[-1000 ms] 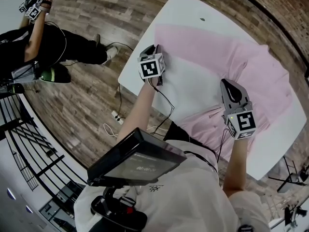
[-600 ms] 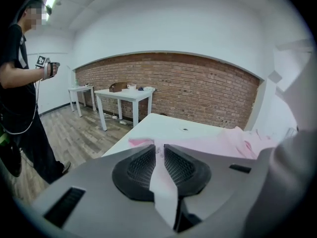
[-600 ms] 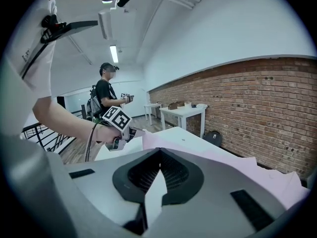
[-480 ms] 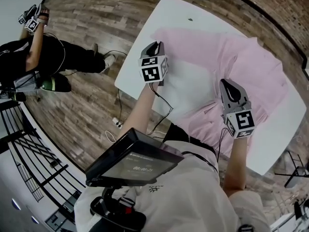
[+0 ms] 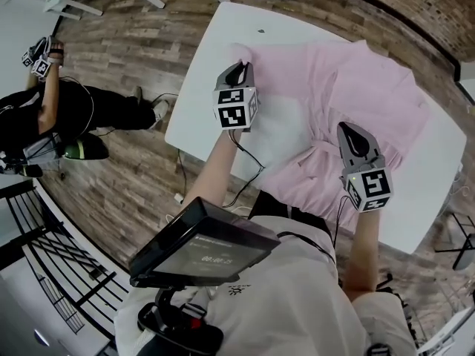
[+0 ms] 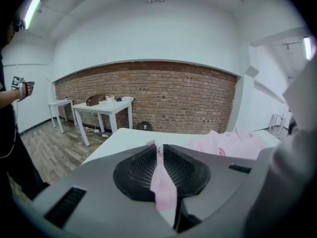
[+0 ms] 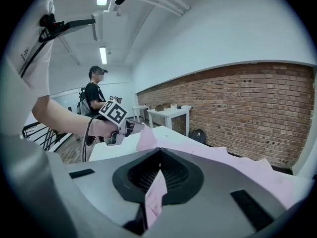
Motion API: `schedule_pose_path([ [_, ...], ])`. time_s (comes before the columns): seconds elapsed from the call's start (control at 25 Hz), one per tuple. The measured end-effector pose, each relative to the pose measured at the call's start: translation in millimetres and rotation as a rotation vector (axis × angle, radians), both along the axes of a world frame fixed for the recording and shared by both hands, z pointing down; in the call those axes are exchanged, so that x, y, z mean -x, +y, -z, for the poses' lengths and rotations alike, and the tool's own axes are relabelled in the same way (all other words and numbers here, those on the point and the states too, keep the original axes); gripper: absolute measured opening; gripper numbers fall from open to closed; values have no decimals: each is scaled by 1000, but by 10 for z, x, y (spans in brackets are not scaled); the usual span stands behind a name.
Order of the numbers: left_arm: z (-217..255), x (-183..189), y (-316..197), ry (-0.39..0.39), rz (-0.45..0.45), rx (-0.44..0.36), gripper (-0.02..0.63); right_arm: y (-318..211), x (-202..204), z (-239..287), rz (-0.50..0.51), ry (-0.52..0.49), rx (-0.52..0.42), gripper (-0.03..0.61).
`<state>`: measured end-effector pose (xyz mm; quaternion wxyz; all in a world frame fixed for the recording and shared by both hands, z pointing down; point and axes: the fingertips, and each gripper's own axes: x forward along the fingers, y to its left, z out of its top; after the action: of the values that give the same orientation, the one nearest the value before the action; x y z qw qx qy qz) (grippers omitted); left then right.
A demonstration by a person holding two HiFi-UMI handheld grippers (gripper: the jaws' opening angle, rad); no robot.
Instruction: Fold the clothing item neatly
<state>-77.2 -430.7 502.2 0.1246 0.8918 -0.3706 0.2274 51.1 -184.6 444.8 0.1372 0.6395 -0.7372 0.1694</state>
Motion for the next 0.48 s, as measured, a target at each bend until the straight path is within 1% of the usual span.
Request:
schedule_pose_path([
  [0.28,187,-648,332,26,-113,-30,44,412,-322,-5,-84,-1,2,5],
  [0.48,297,-1112,646,45,-189,-34,44,725,-527,-1,-138,-7,3,3],
])
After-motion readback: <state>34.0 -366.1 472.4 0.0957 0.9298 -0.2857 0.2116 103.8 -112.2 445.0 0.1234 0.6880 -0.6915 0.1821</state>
